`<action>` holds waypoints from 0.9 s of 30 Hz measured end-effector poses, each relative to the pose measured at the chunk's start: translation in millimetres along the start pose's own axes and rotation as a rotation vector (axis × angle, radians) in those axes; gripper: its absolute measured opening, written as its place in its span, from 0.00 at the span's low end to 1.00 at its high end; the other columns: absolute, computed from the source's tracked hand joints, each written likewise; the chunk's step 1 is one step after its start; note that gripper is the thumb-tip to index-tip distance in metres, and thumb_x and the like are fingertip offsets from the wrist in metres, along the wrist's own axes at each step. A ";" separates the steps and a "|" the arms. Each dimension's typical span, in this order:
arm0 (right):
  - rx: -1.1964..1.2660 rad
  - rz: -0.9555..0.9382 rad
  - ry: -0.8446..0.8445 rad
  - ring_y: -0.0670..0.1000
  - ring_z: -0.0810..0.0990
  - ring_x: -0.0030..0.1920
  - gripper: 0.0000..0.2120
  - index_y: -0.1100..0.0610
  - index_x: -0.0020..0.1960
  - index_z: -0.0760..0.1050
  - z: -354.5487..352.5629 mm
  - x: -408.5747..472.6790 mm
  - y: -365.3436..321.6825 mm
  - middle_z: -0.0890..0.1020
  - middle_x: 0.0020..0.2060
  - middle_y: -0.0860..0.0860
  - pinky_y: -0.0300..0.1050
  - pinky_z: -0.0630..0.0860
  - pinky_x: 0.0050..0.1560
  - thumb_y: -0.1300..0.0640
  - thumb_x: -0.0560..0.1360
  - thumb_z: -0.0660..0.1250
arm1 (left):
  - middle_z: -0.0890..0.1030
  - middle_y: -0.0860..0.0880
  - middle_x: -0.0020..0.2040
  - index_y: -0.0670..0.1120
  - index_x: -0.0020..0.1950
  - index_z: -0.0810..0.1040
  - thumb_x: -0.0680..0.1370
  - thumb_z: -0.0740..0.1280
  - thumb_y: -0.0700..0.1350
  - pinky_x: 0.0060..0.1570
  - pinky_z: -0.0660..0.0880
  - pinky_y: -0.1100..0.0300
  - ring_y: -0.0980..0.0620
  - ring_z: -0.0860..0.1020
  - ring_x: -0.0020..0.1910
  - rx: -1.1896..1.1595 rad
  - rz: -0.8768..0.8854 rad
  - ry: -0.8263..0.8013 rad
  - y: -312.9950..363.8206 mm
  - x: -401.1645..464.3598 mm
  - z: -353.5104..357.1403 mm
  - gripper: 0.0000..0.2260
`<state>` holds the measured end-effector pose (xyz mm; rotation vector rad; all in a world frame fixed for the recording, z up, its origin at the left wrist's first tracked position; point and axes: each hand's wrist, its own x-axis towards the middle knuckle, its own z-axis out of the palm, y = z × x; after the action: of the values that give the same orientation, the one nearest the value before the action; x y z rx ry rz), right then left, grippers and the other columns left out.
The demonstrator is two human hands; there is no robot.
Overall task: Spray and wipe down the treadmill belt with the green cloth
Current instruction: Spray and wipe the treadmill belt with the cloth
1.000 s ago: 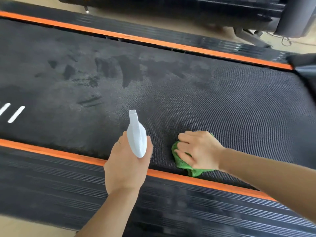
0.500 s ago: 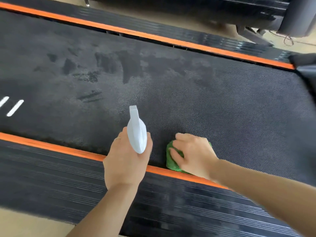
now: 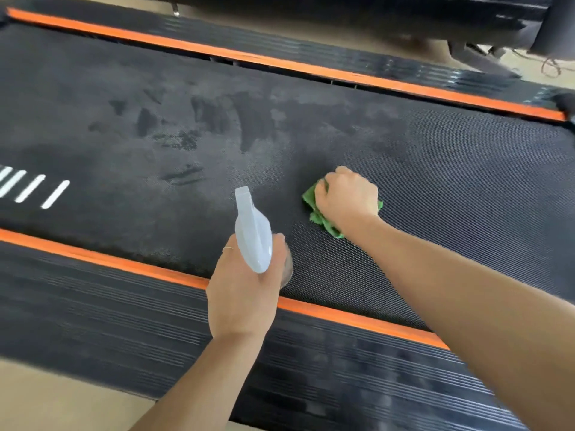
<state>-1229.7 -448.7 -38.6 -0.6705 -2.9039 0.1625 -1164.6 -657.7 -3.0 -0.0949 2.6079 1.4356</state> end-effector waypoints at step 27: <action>0.108 -0.605 -0.043 0.53 0.76 0.37 0.16 0.52 0.35 0.71 -4.1 -87.7 -57.7 0.73 0.36 0.47 0.44 0.66 0.28 0.47 0.78 0.58 | 0.78 0.51 0.60 0.50 0.65 0.74 0.80 0.67 0.61 0.58 0.76 0.45 0.45 0.77 0.53 0.023 -0.017 0.207 -37.2 63.1 -72.0 0.19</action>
<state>-1175.8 -538.8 -37.8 0.2407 -2.9567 0.2528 -1229.8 -736.9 -7.1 -0.2761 2.7780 1.4610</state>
